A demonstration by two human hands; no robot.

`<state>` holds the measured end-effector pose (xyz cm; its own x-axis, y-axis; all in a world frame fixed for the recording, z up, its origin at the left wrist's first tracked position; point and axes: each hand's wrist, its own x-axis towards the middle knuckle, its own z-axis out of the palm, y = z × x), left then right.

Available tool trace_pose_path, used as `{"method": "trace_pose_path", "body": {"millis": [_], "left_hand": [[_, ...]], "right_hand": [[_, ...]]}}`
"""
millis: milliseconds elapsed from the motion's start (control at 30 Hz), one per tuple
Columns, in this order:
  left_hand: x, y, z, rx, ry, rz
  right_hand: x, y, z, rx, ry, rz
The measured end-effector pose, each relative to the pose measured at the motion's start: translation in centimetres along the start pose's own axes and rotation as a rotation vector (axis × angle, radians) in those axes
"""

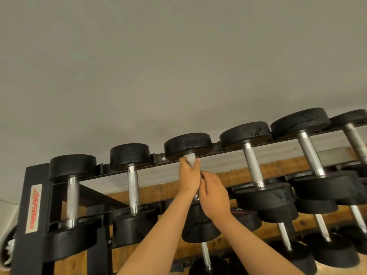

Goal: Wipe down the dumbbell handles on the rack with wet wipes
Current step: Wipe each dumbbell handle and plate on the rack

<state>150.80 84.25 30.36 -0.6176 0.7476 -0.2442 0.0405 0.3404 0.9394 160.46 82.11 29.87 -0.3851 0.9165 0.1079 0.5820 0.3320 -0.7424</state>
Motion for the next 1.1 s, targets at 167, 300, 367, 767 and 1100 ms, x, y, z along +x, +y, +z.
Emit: {"method": "trace_pose_path", "body": {"millis": [167, 300, 367, 767, 1100], "left_hand": [[0.5, -2.4, -1.2, -0.11, -0.059, 0.014], [1.6, -1.8, -0.6, -0.152, 0.129, -0.072], [2.1, -1.8, 0.0, -0.185, 0.156, -0.115], [2.6, -2.1, 1.1, -0.313, 0.28, -0.142], [2.9, -2.3, 1.7, -0.191, 0.179, -0.129]], "right_hand": [[0.1, 0.0, 0.0, -0.01, -0.008, 0.017], [0.1, 0.0, 0.0, -0.001, -0.011, 0.03], [0.1, 0.0, 0.0, 0.008, 0.003, 0.032], [0.1, 0.3, 0.4, 0.023, 0.032, 0.034], [0.1, 0.5, 0.5, 0.014, 0.018, 0.058]]}}
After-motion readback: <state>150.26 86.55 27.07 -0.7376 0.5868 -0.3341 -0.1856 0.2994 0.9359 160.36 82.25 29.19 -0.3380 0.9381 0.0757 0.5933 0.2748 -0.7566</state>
